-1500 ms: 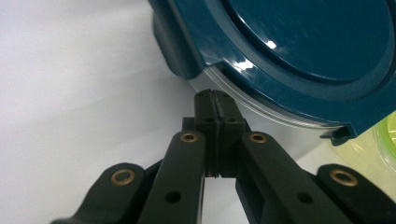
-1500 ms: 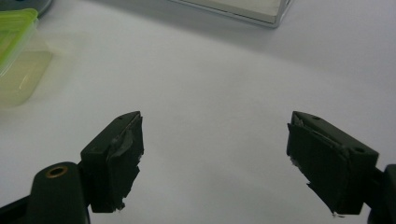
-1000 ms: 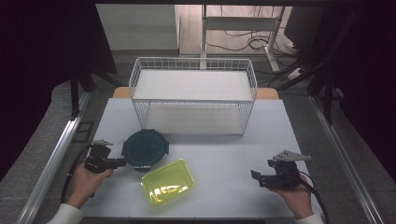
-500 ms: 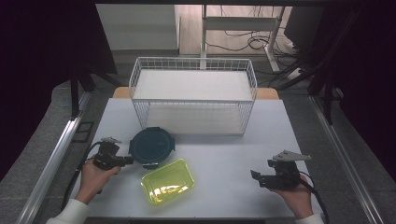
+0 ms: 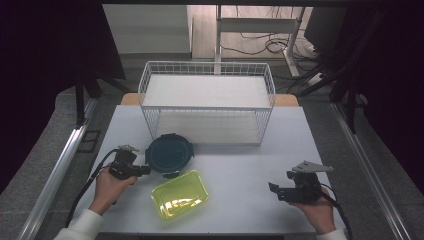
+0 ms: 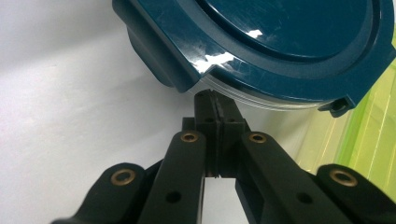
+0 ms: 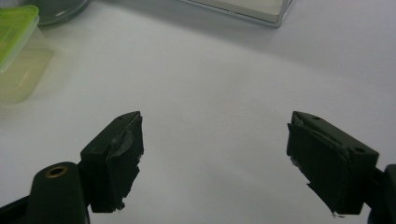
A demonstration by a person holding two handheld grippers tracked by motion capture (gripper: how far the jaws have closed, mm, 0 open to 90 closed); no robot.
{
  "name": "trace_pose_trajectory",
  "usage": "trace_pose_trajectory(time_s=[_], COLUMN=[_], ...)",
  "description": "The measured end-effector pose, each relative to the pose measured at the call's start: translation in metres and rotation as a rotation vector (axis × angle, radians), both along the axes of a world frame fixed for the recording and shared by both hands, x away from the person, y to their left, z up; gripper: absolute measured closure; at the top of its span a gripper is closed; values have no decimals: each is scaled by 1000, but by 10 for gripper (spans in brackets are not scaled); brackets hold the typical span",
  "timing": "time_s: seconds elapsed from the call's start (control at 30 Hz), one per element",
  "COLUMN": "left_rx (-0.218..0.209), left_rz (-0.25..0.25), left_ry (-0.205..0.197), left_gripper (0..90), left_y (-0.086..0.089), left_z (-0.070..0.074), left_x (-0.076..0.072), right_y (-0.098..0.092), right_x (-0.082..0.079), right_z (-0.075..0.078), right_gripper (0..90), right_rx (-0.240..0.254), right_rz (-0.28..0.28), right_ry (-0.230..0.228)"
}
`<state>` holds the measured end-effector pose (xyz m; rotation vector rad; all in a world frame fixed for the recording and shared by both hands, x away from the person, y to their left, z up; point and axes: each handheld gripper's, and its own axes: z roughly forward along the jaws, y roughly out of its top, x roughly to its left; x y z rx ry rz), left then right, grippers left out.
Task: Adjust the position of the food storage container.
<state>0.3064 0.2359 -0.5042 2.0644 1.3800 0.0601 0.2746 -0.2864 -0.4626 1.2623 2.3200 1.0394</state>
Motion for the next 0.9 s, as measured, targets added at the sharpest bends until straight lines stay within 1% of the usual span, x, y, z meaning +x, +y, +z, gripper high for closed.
trace_pose_trajectory(time_s=[0.1, 0.17, 0.27, 0.3, 0.33, 0.37, 0.4, 0.43, 0.5, 0.53, 0.6, 0.67, 0.7, 0.73, 0.77, 0.8, 0.9], left_rx=[-11, -9, 37, 45, 45, 42, 24, 16, 30, 28, 15, 19, 12, -5, 14, 22, 10], left_rz=[-8, -4, 32, 63, 63, 75, 96, 105, 127, 136, 136, 130, 127, 118, 127, 130, 136], left_ry=[0, -7, -16, -18, -18, -22, -25, -26, -29, -25, -16, -7, -5, -4, -10, -15, -15], left_gripper=[897, 897, 898, 898, 898, 898, 898, 898, 898, 898, 898, 898, 898, 898, 898, 899, 899], left_y=[-1, 3, 13, 20, 20, 21, 23, 25, 26, 27, 27, 24, 22, 20, 18, 17, 18], left_z=[0, 3, 7, 8, 8, 10, 12, 14, 14, 14, 11, 9, 8, 8, 8, 9, 9], left_x=[-1, -3, -6, -5, -5, -4, -2, 1, 7, 10, 16, 19, 20, 21, 21, 22, 24], right_y=[0, 0, -1, -2, -2, -2, -1, -1, -1, -1, -2, -2, -2, -2, -2, -2, -2], right_x=[0, 0, 0, 0, 0, 0, 0, 0, 0, 0, 0, 0, 1, 1, 1, 1, 0], right_z=[0, 0, 0, 0, 0, 0, 0, 0, 0, 0, 0, 0, 0, 0, 0, 0, 0], right_gripper=[187, 187, 187, 187, 187, 187, 187, 187, 187, 187, 187, 187, 187, 187, 187, 187, 187], right_rx=[-1, -2, -2, -2, -2, -4, -3, -3, -2, -2, -3, -3, -5, -5, -6, -6, -4], right_rz=[2, 2, 1, 1, 1, 1, 0, 0, 0, 0, 0, -1, 1, 1, 2, 1, -1], right_ry=[0, 0, -7, -7, -7, -8, -7, -7, -7, -7, -8, -6, -6, -6, -5, -5, -5])
